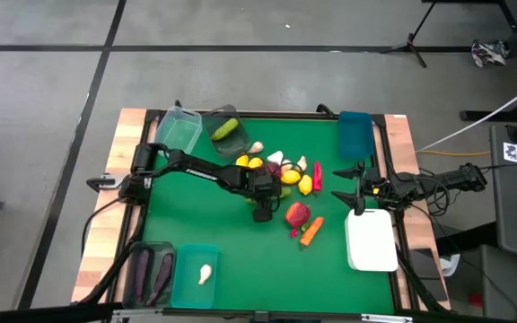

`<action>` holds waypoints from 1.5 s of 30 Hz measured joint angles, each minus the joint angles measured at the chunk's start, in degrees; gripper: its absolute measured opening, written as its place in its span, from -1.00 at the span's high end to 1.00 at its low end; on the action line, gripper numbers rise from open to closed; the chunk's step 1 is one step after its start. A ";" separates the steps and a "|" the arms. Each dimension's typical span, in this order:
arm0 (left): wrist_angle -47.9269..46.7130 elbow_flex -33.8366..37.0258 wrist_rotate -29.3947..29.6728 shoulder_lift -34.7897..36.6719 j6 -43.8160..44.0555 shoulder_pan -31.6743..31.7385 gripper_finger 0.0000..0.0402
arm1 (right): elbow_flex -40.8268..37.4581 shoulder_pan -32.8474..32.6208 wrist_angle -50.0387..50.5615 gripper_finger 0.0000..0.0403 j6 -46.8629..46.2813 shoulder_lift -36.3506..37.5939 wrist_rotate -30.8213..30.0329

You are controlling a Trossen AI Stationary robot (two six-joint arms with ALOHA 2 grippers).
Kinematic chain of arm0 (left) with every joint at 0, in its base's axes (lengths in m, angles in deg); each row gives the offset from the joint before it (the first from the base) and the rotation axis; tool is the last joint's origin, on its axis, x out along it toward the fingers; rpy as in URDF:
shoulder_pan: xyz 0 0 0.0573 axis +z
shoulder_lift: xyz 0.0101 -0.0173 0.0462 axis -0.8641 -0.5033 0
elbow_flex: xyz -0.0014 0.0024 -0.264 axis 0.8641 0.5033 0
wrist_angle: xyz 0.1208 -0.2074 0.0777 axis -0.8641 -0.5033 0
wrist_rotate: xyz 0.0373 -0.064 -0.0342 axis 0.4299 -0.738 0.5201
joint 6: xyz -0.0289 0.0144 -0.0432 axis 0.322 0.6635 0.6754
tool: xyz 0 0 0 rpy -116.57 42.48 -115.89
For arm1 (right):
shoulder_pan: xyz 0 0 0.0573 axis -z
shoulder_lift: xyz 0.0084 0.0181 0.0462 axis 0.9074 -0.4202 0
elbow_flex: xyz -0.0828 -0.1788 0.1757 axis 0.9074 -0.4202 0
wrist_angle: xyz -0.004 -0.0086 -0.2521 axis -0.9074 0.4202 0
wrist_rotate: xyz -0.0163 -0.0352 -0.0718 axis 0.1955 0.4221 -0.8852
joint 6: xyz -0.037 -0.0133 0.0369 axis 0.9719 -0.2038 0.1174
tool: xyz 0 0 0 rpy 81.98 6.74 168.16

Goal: Sort produce into baskets
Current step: Put the cucumber into the top black bin

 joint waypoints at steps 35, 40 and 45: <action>-12.49 8.96 20.48 19.89 24.94 24.51 0.07 | 0.00 0.00 0.34 -0.87 0.00 0.01 0.02; -12.58 8.99 21.74 19.89 36.03 25.55 0.07 | 0.00 0.00 0.39 -0.87 0.00 0.00 0.02; -13.30 8.99 21.38 19.89 37.97 24.82 0.07 | 0.00 0.00 0.41 -0.87 0.00 0.00 0.02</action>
